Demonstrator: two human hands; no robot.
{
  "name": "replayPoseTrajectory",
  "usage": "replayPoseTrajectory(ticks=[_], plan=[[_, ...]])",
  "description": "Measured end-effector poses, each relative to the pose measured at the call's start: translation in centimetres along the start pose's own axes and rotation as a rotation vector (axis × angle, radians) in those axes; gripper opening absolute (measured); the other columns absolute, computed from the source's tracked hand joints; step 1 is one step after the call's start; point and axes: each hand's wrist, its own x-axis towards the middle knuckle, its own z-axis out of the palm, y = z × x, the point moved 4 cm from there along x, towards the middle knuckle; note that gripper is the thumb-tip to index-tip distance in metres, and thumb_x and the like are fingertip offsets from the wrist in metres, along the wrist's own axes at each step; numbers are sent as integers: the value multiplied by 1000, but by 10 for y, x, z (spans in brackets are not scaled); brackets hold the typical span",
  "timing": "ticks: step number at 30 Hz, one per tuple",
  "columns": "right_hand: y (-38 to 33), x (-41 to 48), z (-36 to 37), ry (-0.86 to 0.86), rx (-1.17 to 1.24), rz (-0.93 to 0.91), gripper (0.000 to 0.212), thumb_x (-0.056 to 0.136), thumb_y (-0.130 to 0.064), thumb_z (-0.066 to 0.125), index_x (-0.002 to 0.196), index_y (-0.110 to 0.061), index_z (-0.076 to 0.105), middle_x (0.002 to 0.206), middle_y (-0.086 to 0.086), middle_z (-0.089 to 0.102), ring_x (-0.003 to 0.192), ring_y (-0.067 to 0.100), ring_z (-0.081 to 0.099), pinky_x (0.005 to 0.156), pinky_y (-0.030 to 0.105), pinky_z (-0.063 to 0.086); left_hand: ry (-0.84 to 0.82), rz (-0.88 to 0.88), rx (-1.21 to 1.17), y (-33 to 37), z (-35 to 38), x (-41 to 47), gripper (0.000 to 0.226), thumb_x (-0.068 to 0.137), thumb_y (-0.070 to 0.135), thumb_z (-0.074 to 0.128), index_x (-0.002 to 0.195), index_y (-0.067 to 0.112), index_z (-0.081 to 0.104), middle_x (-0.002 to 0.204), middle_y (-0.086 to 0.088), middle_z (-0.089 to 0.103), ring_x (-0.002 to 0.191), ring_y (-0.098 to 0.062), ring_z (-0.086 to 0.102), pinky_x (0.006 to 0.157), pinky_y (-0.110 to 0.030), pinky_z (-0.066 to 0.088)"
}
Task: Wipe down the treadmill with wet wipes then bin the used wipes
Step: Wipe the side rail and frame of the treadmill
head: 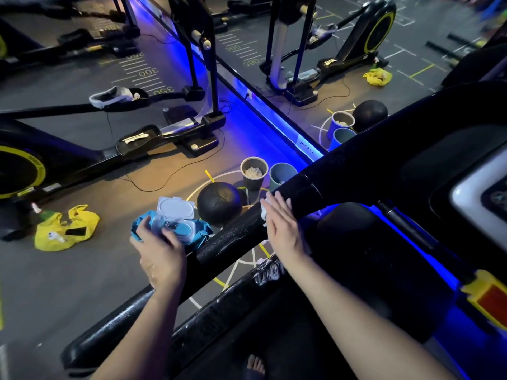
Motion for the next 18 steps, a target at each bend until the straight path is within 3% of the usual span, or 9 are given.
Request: replayPoseTrajectory(ticks=[8, 11, 14, 16, 18], plan=[[-56, -41, 33, -65, 136, -228, 37, 109, -13, 38, 120, -3, 71, 134, 13, 65, 132, 29, 56, 114, 53, 38, -1, 3, -8, 0, 0, 1, 43, 107, 28, 47, 149, 20, 43, 144, -20, 41, 102, -58, 59, 90, -56, 45], [-43, -31, 12, 29, 175, -157, 38, 108, -14, 37, 118, 2, 69, 129, 16, 67, 126, 27, 61, 112, 49, 42, 1, 1, -14, 0, 0, 0, 43, 107, 27, 48, 150, 19, 43, 144, -19, 42, 103, -57, 60, 90, -55, 45], [-10, -16, -12, 174, 120, 45, 33, 105, -9, 40, 119, 0, 68, 134, 12, 65, 131, 24, 58, 115, 44, 41, 6, 4, -14, 1, 0, 1, 44, 107, 26, 48, 150, 18, 43, 144, -19, 42, 102, -56, 60, 90, -55, 45], [7, -13, -13, 155, 80, 120, 33, 104, -8, 40, 120, -2, 68, 138, 11, 62, 135, 25, 53, 115, 46, 39, 5, 8, -23, 1, 0, 0, 44, 107, 25, 48, 150, 17, 43, 144, -19, 42, 101, -56, 60, 90, -54, 46], [5, -15, -4, 76, 66, 70, 32, 105, -10, 40, 123, -4, 66, 141, 11, 60, 139, 28, 48, 117, 49, 35, 1, 9, -27, 2, 0, 0, 44, 107, 25, 48, 150, 16, 43, 144, -19, 43, 101, -56, 60, 90, -54, 46]])
